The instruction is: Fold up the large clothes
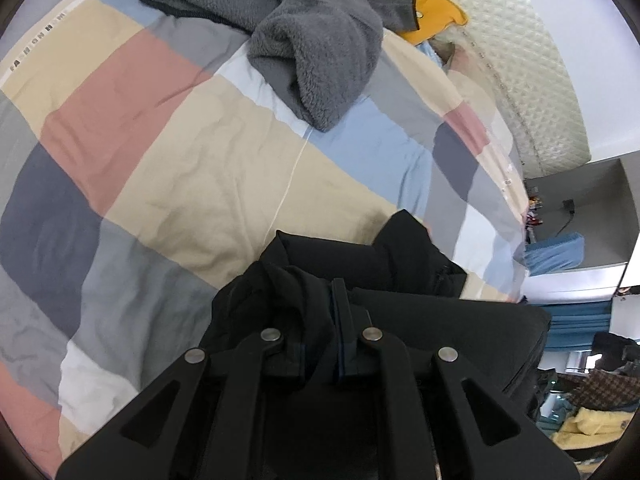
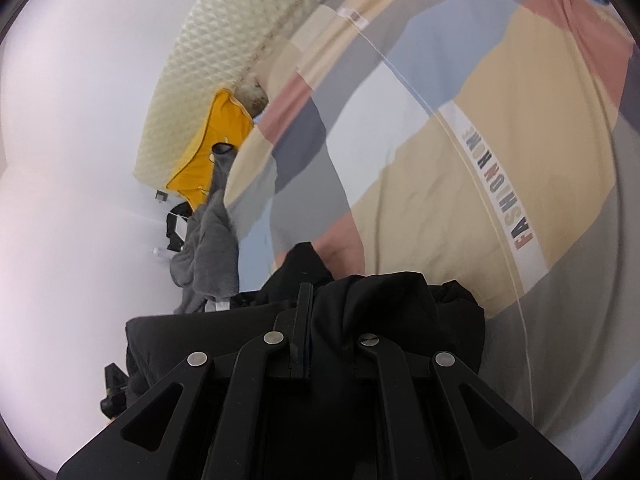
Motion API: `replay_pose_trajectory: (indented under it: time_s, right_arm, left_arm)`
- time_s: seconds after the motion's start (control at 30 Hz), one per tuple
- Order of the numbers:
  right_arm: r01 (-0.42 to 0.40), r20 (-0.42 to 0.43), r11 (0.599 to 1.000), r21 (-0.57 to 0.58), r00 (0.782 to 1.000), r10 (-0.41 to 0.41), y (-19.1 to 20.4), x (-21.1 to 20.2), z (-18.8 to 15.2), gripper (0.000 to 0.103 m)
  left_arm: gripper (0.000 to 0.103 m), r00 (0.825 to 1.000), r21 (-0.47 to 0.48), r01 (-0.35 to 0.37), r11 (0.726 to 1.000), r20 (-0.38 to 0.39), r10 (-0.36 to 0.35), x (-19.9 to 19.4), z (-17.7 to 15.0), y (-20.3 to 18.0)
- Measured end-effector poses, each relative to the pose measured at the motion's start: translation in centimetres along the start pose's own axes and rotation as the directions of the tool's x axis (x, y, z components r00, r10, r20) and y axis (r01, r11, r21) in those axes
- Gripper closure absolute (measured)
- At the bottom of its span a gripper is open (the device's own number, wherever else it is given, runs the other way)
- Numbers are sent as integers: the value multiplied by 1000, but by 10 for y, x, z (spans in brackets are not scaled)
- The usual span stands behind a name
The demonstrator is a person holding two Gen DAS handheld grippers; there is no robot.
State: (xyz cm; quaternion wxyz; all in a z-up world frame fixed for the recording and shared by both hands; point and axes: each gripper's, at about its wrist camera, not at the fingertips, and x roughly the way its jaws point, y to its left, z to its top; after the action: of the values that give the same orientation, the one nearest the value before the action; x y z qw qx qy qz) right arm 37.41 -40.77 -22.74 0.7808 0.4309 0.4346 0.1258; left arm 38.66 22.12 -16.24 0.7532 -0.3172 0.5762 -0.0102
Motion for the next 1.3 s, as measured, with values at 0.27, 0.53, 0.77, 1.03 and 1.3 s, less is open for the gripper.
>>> replay_pose_trajectory:
  time_s: [0.27, 0.53, 0.77, 1.03, 1.3]
  right_arm:
    - [-75, -33, 993, 91, 996, 78, -22, 8, -13, 88]
    - [-184, -18, 982, 49, 983, 185, -18, -43, -22, 51]
    - [19, 95, 983, -182, 996, -1, 46, -102, -28, 48]
    - [162, 290, 888, -431, 956, -34, 143, -146, -72, 48]
    - [289, 353, 733, -615, 933, -72, 197, -97, -148, 44]
  left_arm:
    - [92, 998, -7, -53, 999, -21, 53, 12, -7, -3]
    - [85, 996, -118, 71, 990, -52, -77, -17, -14, 26]
    - [25, 990, 27, -56, 998, 134, 52, -84, -26, 1]
    - [24, 903, 311, -192, 931, 427, 44, -151, -90, -53]
    - [24, 910, 457, -137, 879, 410, -71, -87, -158, -84]
